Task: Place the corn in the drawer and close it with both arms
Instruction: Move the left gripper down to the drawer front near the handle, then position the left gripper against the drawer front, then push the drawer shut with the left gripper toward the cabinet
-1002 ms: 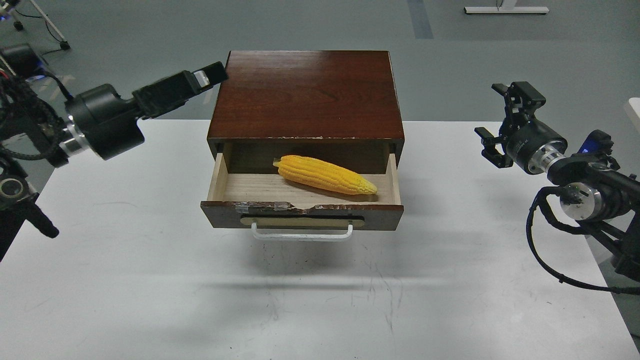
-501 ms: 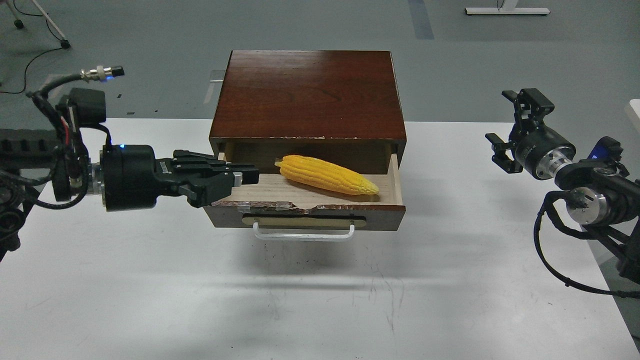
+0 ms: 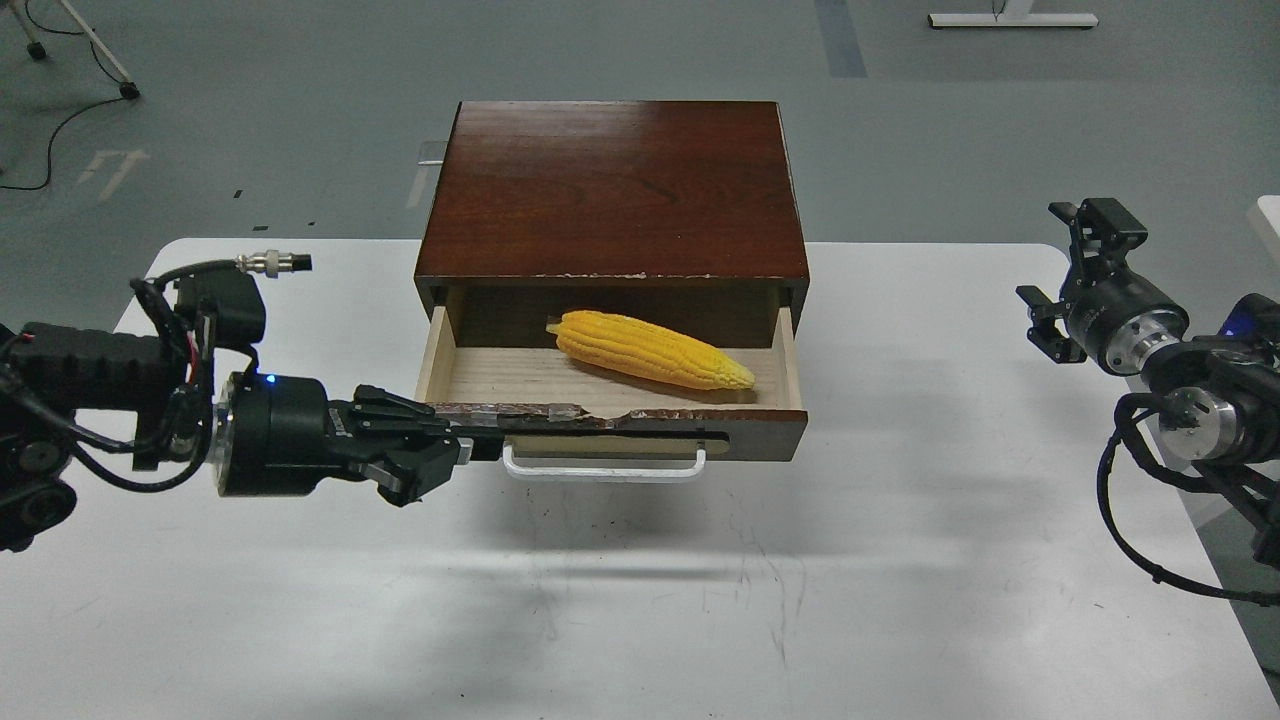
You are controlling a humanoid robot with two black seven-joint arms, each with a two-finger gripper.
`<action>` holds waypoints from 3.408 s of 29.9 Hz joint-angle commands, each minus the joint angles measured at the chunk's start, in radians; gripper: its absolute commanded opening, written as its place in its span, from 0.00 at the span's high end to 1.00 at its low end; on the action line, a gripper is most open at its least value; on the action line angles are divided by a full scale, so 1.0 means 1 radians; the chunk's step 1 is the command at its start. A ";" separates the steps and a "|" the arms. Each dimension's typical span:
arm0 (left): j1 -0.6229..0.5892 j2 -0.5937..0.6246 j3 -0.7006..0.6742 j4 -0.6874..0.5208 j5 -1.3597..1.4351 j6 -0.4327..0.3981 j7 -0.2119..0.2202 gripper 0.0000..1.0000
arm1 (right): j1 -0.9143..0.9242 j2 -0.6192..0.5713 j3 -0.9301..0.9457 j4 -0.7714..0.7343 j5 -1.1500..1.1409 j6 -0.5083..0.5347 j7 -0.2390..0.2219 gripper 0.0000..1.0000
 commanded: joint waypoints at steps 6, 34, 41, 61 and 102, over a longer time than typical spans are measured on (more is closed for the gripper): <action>0.050 -0.054 0.053 0.002 -0.008 0.018 0.000 1.00 | 0.044 0.031 -0.016 -0.003 0.000 -0.008 0.003 0.00; 0.142 -0.197 0.054 0.123 -0.179 0.078 0.000 1.00 | 0.089 0.114 0.102 -0.001 0.003 -0.012 0.199 0.00; 0.139 -0.261 0.054 0.232 -0.179 0.078 0.000 1.00 | 0.086 0.114 0.102 -0.001 0.003 -0.015 0.198 0.00; 0.099 -0.332 0.040 0.356 -0.186 0.052 0.000 1.00 | 0.064 0.111 0.082 -0.003 0.002 -0.009 0.196 0.00; -0.084 -0.556 0.031 0.643 -0.198 -0.020 0.000 1.00 | 0.038 0.111 0.050 -0.047 0.000 0.001 0.195 0.00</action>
